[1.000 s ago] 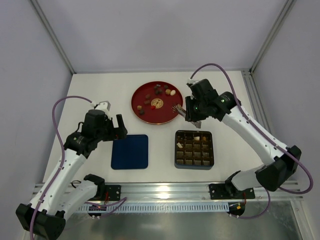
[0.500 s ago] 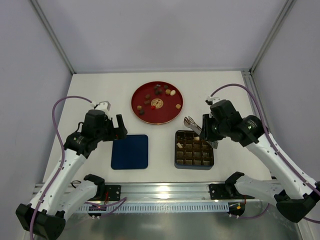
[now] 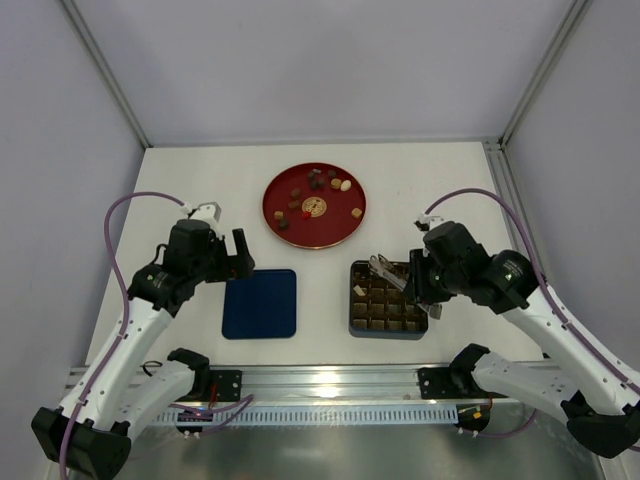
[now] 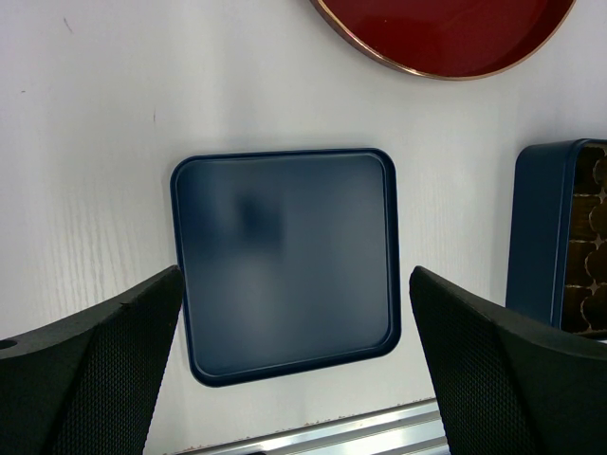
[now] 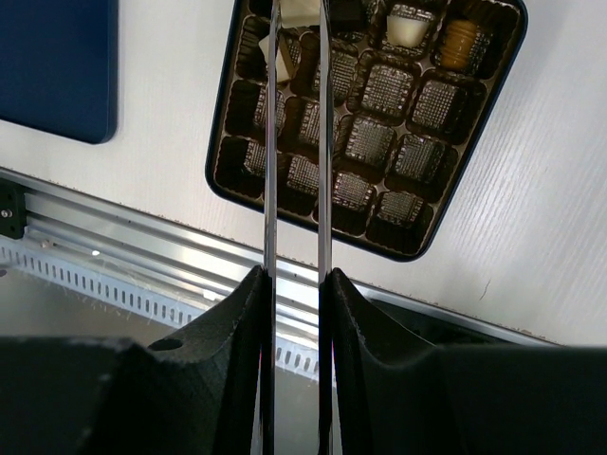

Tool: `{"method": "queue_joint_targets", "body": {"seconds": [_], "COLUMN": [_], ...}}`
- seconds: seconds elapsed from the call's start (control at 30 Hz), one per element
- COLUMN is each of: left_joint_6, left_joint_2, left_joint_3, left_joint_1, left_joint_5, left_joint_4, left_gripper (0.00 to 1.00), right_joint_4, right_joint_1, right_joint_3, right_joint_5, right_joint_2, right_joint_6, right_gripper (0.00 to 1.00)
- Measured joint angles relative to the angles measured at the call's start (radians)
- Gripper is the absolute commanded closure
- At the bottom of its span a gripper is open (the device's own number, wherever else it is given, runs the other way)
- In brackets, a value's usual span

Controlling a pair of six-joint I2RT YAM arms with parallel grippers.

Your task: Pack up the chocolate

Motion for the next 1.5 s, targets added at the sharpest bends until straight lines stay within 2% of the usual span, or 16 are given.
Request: {"method": "queue_joint_targets", "body": {"seconds": [0.5, 1.5], "left_joint_6": [0.0, 0.0], "left_joint_2": [0.0, 0.002], "left_joint_3": [0.0, 0.0], "left_joint_1": [0.0, 0.0], "left_joint_5": [0.0, 0.0], "left_joint_4": [0.0, 0.0], "left_gripper": [0.0, 0.0], "right_joint_4": [-0.019, -0.01], "right_joint_1": [0.097, 0.108], "right_joint_3": [-0.095, -0.145], "right_joint_5": [0.019, 0.052], "right_joint_2": [-0.064, -0.071], "right_joint_6": [0.092, 0.125], "right_gripper": [0.69, 0.68]}}
